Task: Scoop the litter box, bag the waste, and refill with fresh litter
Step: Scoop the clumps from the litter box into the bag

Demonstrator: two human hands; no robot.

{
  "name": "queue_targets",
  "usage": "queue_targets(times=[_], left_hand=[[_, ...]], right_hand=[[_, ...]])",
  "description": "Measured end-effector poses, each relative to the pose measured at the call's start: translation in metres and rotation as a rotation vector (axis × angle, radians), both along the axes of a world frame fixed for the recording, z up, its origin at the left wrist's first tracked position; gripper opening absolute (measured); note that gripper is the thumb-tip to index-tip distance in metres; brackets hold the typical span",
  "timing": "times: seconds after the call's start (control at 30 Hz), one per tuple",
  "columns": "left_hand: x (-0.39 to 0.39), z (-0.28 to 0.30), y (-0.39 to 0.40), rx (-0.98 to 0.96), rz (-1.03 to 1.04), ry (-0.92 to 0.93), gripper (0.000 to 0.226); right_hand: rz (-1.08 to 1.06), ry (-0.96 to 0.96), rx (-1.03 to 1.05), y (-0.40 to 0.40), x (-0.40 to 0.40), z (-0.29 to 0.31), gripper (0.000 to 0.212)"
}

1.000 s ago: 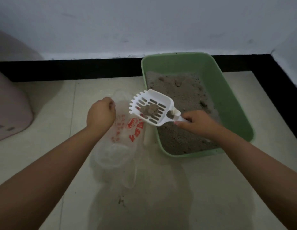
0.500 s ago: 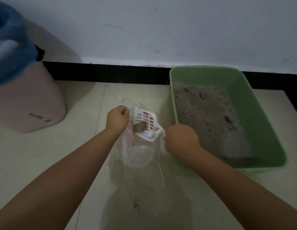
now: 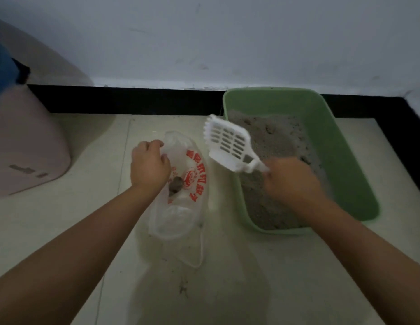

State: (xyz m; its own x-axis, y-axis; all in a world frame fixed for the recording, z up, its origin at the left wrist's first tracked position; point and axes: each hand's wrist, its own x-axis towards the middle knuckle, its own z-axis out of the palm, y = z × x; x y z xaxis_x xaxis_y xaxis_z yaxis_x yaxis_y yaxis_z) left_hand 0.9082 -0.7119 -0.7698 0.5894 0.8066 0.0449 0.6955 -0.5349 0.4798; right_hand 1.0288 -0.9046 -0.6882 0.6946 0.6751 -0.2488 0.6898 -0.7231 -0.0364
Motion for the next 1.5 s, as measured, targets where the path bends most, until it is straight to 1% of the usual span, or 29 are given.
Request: queue_targets(times=[0.03, 0.07, 0.1, 0.13, 0.17, 0.23, 0.3, 0.37, 0.4, 0.53, 0.6, 0.7, 0.8, 0.9, 1.03, 1.13, 1.4, 1.5], left_hand=[[0.003, 0.001, -0.005, 0.100, -0.035, 0.015, 0.034], [0.008, 0.002, -0.012, 0.189, -0.113, -0.021, 0.032], [0.014, 0.001, -0.019, 0.254, -0.226, -0.088, 0.028], [0.023, -0.001, -0.026, 0.303, -0.343, -0.157, 0.026], [0.032, -0.004, -0.034, 0.331, -0.463, -0.210, 0.029], [0.050, -0.010, -0.052, 0.312, -0.692, -0.250, 0.033], [0.063, -0.017, -0.069, 0.300, -0.872, -0.233, 0.031], [0.068, -0.028, -0.080, 0.289, -0.976, -0.208, 0.028], [0.069, -0.032, -0.082, 0.284, -0.995, -0.203, 0.026], [0.073, -0.043, -0.087, 0.302, -0.978, -0.253, 0.022], [0.074, -0.045, -0.090, 0.319, -0.965, -0.246, 0.022], [0.075, -0.046, -0.090, 0.293, -0.967, -0.223, 0.023], [0.079, -0.046, -0.090, 0.279, -0.975, -0.231, 0.024], [0.080, -0.048, -0.090, 0.291, -0.980, -0.243, 0.024], [0.080, -0.050, -0.089, 0.292, -0.986, -0.246, 0.023], [0.080, -0.052, -0.088, 0.312, -0.981, -0.247, 0.024], [0.078, -0.054, -0.089, 0.336, -0.968, -0.276, 0.024], [0.078, -0.055, -0.089, 0.339, -0.965, -0.277, 0.024]], right_hand=[[-0.045, 0.009, -0.001, -0.011, 0.014, 0.003, 0.020], [-0.092, 0.014, -0.016, -0.024, 0.028, 0.005, 0.021], [-0.143, 0.019, -0.042, -0.037, 0.042, 0.007, 0.025], [-0.199, 0.022, -0.091, -0.050, 0.053, 0.009, 0.034], [-0.248, 0.025, -0.161, -0.062, 0.062, 0.011, 0.043], [-0.293, 0.060, -0.329, -0.082, 0.076, 0.013, 0.048], [-0.276, 0.122, -0.495, -0.098, 0.083, 0.012, 0.043], [-0.246, 0.188, -0.557, -0.107, 0.084, 0.008, 0.034], [-0.237, 0.213, -0.554, -0.110, 0.084, 0.003, 0.032], [-0.244, 0.317, -0.467, -0.113, 0.086, -0.024, 0.039], [-0.281, 0.388, -0.407, -0.108, 0.090, -0.033, 0.036], [-0.323, 0.469, -0.338, -0.095, 0.091, -0.037, 0.039], [-0.332, 0.492, -0.236, -0.080, 0.089, -0.049, 0.029], [-0.408, 0.528, -0.124, -0.066, 0.082, -0.081, 0.041], [-0.404, 0.469, 0.035, -0.050, 0.087, -0.111, 0.048], [-0.374, 0.402, 0.075, -0.049, 0.094, -0.118, 0.048], [-0.384, 0.378, 0.256, -0.059, 0.096, -0.119, 0.044], [-0.398, 0.312, 0.250, -0.062, 0.098, -0.110, 0.046]])
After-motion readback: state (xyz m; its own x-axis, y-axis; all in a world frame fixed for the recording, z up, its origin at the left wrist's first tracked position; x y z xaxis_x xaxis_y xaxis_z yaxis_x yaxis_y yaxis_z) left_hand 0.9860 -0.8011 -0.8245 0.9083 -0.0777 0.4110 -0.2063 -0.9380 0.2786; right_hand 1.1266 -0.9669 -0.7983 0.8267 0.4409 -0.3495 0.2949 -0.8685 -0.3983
